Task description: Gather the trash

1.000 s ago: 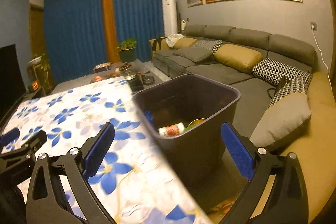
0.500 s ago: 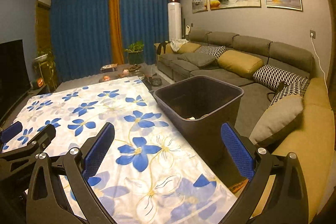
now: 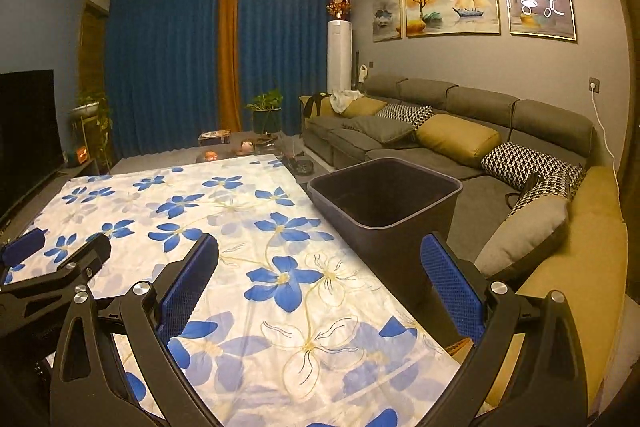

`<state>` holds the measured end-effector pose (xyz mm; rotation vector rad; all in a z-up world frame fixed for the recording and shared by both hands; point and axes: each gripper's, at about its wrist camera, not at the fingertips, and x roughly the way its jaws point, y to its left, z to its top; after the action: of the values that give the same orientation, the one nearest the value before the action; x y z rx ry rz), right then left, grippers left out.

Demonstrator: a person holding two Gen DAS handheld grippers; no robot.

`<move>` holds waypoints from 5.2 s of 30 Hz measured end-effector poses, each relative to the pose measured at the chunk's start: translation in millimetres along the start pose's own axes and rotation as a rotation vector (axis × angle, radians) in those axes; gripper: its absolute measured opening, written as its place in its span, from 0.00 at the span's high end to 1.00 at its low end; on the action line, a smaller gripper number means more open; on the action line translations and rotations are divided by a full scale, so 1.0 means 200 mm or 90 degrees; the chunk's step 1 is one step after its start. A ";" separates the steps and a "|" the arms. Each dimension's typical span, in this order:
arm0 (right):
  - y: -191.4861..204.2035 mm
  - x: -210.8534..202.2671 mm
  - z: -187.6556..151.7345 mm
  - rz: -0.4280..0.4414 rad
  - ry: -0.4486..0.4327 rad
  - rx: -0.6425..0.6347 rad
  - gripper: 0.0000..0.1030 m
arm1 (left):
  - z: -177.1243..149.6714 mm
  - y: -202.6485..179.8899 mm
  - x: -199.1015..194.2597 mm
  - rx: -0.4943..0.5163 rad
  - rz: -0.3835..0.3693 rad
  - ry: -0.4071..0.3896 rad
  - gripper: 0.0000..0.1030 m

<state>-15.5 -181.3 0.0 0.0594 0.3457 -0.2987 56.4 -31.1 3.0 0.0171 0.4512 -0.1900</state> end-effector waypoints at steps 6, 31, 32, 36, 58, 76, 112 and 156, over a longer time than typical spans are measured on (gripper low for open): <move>0.01 -0.01 -0.01 0.000 -0.003 -0.004 0.05 | -0.01 0.01 -0.02 -0.002 0.001 -0.001 0.06; 0.02 -0.01 -0.02 0.001 -0.006 -0.006 0.05 | -0.02 0.02 -0.04 -0.004 -0.003 -0.004 0.06; 0.02 -0.01 -0.02 0.001 -0.006 -0.006 0.05 | -0.02 0.01 -0.04 -0.004 -0.004 -0.004 0.06; 0.02 -0.01 -0.03 0.001 -0.006 -0.006 0.05 | -0.02 0.02 -0.04 -0.004 -0.004 -0.003 0.06; 0.01 -0.02 -0.02 0.000 -0.006 -0.002 0.05 | -0.02 0.01 -0.03 -0.004 -0.005 -0.001 0.06; 0.01 -0.02 -0.02 -0.001 -0.007 -0.001 0.05 | -0.03 0.00 -0.04 -0.004 -0.007 0.000 0.06; 0.02 -0.02 0.00 -0.002 -0.008 0.002 0.05 | -0.03 0.00 -0.04 -0.003 -0.007 0.000 0.06; 0.01 -0.03 0.01 -0.003 -0.006 0.009 0.05 | -0.01 -0.01 -0.04 0.001 -0.005 -0.007 0.06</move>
<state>-18.9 -177.8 3.2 0.0709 0.3341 -0.3054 47.2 -30.7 4.5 0.0154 0.4395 -0.1988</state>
